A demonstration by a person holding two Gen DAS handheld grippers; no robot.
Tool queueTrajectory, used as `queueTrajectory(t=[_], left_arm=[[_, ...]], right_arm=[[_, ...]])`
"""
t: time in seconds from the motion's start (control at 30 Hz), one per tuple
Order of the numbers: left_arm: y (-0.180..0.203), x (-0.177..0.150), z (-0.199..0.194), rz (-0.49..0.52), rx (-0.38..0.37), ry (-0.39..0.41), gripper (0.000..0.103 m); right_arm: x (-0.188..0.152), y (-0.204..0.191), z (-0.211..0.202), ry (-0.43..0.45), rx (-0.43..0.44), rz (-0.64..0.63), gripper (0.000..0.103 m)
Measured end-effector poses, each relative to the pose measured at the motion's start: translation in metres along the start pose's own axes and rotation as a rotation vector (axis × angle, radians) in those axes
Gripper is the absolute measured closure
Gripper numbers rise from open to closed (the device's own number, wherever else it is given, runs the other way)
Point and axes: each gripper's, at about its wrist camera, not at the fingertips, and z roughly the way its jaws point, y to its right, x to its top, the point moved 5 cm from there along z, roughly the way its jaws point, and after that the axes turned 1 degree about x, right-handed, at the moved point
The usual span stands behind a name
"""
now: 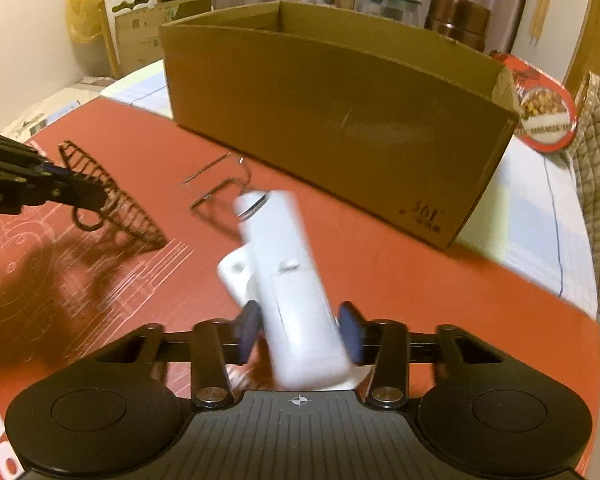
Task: Organize rigid objects
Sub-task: 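Grasp the brown cord with the left tool while the right tool grasps the white device, then lift the cord with the left tool while the right tool lifts the white device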
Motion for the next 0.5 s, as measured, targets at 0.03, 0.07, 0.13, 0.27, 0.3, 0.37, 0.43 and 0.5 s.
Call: queueTrajectory(t=[0.03,0.07,0.13,0.27,0.3,0.37,0.43,0.5], left_arm=[[0.002,-0.001,0.000,0.002,-0.002,-0.003,0.100],[0.003,-0.003,0.001,0.004,-0.004,-0.005,0.100],[0.006,-0.005,0.001,0.007,-0.010,-0.010,0.100],[0.010,-0.009,0.003,0.006,-0.019,-0.020,0.100],[0.010,-0.010,0.003,0.004,-0.022,-0.023,0.100],[0.011,-0.012,0.004,0.005,-0.023,-0.027,0.100],[0.012,-0.012,0.004,0.013,-0.019,-0.025,0.100],[0.011,-0.012,0.005,0.012,-0.020,-0.025,0.100]], right_arm=[[-0.002,-0.002,-0.001,0.000,-0.004,0.013,0.067],[-0.004,-0.004,-0.003,-0.002,-0.001,0.027,0.067],[-0.005,-0.008,-0.008,0.006,0.011,0.069,0.067],[-0.010,-0.014,-0.015,0.013,0.024,0.188,0.067],[-0.012,-0.016,-0.017,0.013,0.020,0.205,0.067],[-0.016,-0.020,-0.023,0.019,-0.009,0.236,0.067],[-0.020,-0.027,-0.030,0.030,-0.032,0.249,0.067],[-0.023,-0.033,-0.035,0.039,-0.036,0.258,0.068]])
